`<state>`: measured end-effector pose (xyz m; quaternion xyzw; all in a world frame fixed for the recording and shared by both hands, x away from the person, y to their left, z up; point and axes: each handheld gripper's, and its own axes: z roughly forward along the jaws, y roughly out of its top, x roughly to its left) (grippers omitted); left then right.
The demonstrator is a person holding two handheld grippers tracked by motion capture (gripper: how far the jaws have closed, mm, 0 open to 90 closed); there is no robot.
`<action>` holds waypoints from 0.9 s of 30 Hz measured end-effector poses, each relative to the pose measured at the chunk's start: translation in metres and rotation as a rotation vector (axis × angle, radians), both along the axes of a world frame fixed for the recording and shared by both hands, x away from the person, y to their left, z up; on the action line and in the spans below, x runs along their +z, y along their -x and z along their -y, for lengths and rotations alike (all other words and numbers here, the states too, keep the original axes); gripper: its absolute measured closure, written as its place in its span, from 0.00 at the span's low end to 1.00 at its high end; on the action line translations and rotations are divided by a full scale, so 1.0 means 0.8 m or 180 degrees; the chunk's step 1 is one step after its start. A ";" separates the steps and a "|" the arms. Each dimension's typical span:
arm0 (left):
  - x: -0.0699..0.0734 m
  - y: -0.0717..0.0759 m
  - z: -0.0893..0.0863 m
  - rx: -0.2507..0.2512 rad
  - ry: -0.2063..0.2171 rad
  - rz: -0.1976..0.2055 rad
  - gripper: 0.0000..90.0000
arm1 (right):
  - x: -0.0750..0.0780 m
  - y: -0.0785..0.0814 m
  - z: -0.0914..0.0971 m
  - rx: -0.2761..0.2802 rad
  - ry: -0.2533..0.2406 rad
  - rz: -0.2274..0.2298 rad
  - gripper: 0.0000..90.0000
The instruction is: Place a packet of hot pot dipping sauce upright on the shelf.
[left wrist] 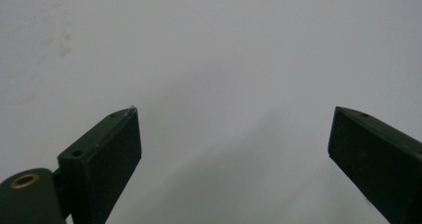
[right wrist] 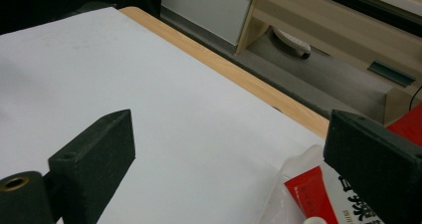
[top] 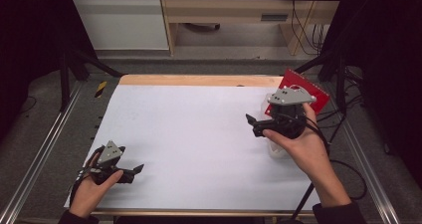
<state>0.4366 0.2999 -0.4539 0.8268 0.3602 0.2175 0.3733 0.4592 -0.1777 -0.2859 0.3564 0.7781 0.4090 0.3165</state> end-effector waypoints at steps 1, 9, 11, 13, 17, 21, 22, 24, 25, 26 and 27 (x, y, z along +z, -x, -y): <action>0.000 0.000 0.000 0.0000 0.0000 0.0001 0.07 | -0.003 0.001 -0.001 -0.0001 0.0011 0.0001 0.07; 0.000 0.000 0.000 0.0002 0.0010 0.0002 0.07 | -0.032 0.016 -0.015 0.0046 -0.0017 -0.0029 0.07; 0.000 0.000 0.000 0.0000 0.0009 0.0002 0.07 | -0.039 0.020 -0.018 0.0056 -0.0040 -0.0043 0.07; 0.000 0.000 0.000 -0.0004 0.0007 0.0002 0.07 | -0.047 0.023 -0.022 0.0061 -0.0045 -0.0068 0.08; 0.000 0.000 0.000 -0.0009 0.0003 0.0007 0.07 | -0.060 0.029 -0.026 0.0051 -0.0085 -0.0078 0.08; 0.000 0.000 0.000 0.0002 0.0022 -0.0003 0.07 | -0.073 0.034 -0.027 0.0057 -0.0130 -0.0116 0.08; 0.000 0.000 0.000 0.0001 0.0021 -0.0005 0.07 | -0.077 0.036 -0.028 0.0066 -0.0128 -0.0135 0.08; 0.000 0.000 0.000 0.0002 0.0021 -0.0005 0.06 | -0.085 0.038 -0.028 0.0066 -0.0136 -0.0166 0.08; 0.000 0.000 0.000 0.0000 0.0021 -0.0007 0.06 | -0.089 0.039 -0.028 0.0066 -0.0149 -0.0196 0.08; -0.001 0.000 0.000 0.0000 0.0021 -0.0008 0.06 | -0.094 0.040 -0.028 0.0062 -0.0153 -0.0218 0.08; -0.001 -0.001 0.000 0.0001 0.0014 -0.0004 0.06 | -0.098 0.041 -0.028 0.0067 -0.0150 -0.0237 0.08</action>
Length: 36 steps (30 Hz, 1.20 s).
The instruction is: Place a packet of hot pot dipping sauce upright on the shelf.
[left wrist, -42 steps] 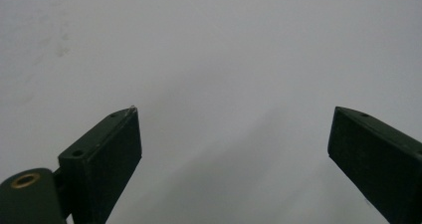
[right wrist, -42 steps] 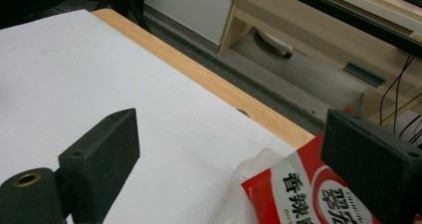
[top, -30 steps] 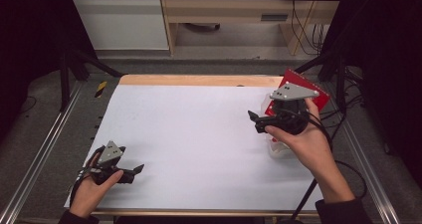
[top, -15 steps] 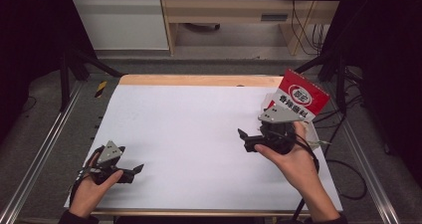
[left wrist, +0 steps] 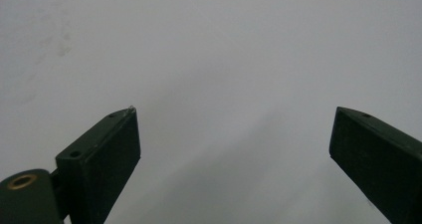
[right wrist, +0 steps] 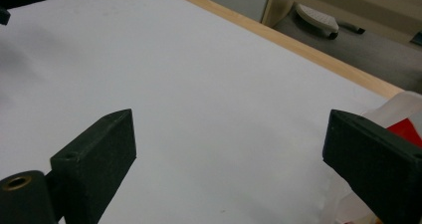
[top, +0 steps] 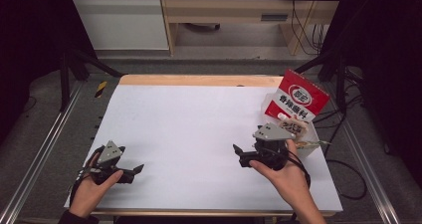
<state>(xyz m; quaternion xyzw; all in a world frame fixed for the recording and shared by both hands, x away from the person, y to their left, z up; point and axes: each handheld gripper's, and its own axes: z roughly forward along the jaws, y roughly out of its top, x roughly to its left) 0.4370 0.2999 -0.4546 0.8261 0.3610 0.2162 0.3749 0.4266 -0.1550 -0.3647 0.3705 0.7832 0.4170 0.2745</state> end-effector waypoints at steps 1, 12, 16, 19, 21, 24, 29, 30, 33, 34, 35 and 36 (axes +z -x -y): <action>0.000 0.000 0.000 0.0001 -0.0001 -0.0003 0.06 | -0.005 0.001 -0.001 -0.0005 0.0001 -0.0023 0.08; -0.001 0.000 0.000 -0.0005 -0.0023 -0.0018 0.06 | -0.053 -0.001 -0.011 0.0001 0.0075 -0.0230 0.07; -0.002 -0.001 0.000 0.0007 -0.0040 -0.0030 0.06 | -0.066 -0.004 -0.017 0.0010 0.0087 -0.0295 0.07; -0.003 -0.001 0.000 0.0007 -0.0044 -0.0031 0.06 | -0.074 -0.007 -0.020 0.0024 0.0086 -0.0314 0.07; -0.003 -0.001 0.000 0.0005 -0.0052 -0.0035 0.06 | -0.078 -0.010 -0.022 0.0018 0.0079 -0.0334 0.07; -0.003 -0.001 0.000 0.0002 -0.0093 -0.0045 0.06 | -0.084 -0.013 -0.025 0.0017 0.0087 -0.0368 0.07; -0.005 -0.002 0.001 0.0014 -0.0159 -0.0057 0.06 | -0.093 -0.018 -0.028 -0.0013 0.0068 -0.0412 0.07; -0.005 -0.002 0.001 0.0015 -0.0173 -0.0062 0.06 | -0.096 -0.020 -0.028 -0.0015 0.0079 -0.0422 0.07; -0.006 -0.002 0.000 0.0027 -0.0184 -0.0071 0.06 | -0.102 -0.024 -0.030 -0.0053 0.0057 -0.0471 0.07; -0.006 -0.003 0.000 0.0032 -0.0191 -0.0072 0.06 | -0.104 -0.025 -0.031 -0.0055 0.0023 -0.0501 0.08; -0.007 -0.003 0.000 0.0037 -0.0203 -0.0071 0.06 | -0.106 -0.027 -0.032 -0.0041 0.0004 -0.0504 0.08; -0.007 -0.003 0.000 0.0042 -0.0218 -0.0070 0.06 | -0.108 -0.028 -0.032 -0.0026 -0.0010 -0.0510 0.08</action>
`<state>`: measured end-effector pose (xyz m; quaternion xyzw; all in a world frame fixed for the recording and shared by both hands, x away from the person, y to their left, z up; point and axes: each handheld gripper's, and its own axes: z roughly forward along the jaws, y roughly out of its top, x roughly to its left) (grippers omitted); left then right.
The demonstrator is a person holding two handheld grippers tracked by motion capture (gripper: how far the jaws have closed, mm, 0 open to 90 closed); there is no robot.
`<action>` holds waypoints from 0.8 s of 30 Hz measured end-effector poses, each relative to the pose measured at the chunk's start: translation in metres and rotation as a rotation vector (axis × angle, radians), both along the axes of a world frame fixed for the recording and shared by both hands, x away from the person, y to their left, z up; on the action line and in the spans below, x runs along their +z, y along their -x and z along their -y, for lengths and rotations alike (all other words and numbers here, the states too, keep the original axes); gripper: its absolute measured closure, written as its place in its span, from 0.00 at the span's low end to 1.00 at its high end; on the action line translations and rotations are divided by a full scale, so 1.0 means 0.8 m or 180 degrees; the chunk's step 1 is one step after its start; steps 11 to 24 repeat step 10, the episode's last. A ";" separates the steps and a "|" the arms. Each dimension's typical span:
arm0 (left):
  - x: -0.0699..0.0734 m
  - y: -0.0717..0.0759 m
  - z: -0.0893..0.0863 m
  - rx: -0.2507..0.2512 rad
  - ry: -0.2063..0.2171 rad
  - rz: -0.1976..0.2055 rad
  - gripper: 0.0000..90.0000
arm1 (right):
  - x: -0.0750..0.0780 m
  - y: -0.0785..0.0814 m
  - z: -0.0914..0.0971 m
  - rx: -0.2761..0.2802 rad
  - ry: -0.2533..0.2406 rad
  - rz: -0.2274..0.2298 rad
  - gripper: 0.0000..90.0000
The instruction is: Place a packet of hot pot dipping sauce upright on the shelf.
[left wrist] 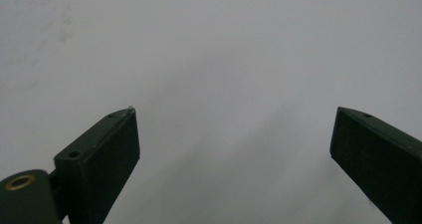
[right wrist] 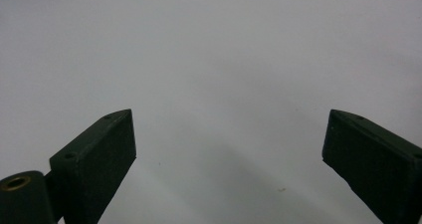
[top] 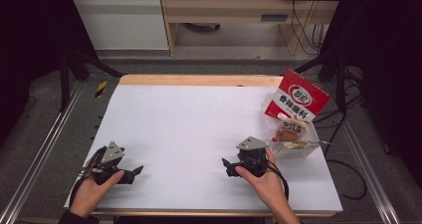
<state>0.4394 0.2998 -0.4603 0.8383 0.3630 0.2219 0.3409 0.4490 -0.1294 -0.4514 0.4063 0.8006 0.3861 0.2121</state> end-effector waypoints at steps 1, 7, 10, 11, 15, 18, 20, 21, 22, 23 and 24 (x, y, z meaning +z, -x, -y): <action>0.000 0.000 0.000 0.0011 0.0008 0.0000 0.06 | -0.002 -0.001 -0.001 -0.0009 -0.0023 -0.0011 0.08; -0.002 -0.004 -0.004 0.0073 -0.0009 0.0007 0.06 | -0.013 -0.006 -0.005 -0.0086 -0.0070 0.0090 0.08; -0.005 -0.008 -0.004 0.0092 -0.0032 -0.0013 0.06 | -0.019 -0.008 -0.004 -0.0141 -0.0107 0.0108 0.08; -0.005 -0.008 -0.004 0.0092 -0.0032 -0.0013 0.06 | -0.019 -0.008 -0.004 -0.0141 -0.0107 0.0108 0.08; -0.005 -0.008 -0.004 0.0092 -0.0032 -0.0013 0.06 | -0.019 -0.008 -0.004 -0.0141 -0.0107 0.0108 0.08; -0.005 -0.008 -0.004 0.0092 -0.0032 -0.0013 0.06 | -0.019 -0.008 -0.004 -0.0141 -0.0107 0.0108 0.08; -0.005 -0.008 -0.004 0.0092 -0.0032 -0.0013 0.06 | -0.019 -0.008 -0.004 -0.0141 -0.0107 0.0108 0.08; -0.005 -0.008 -0.004 0.0092 -0.0032 -0.0013 0.06 | -0.019 -0.008 -0.004 -0.0141 -0.0107 0.0108 0.08; -0.005 -0.008 -0.004 0.0092 -0.0032 -0.0013 0.06 | -0.019 -0.008 -0.004 -0.0141 -0.0107 0.0108 0.08; -0.005 -0.008 -0.004 0.0092 -0.0032 -0.0013 0.06 | -0.019 -0.008 -0.004 -0.0141 -0.0107 0.0108 0.08; -0.005 -0.008 -0.004 0.0092 -0.0032 -0.0013 0.06 | -0.019 -0.008 -0.004 -0.0141 -0.0107 0.0108 0.08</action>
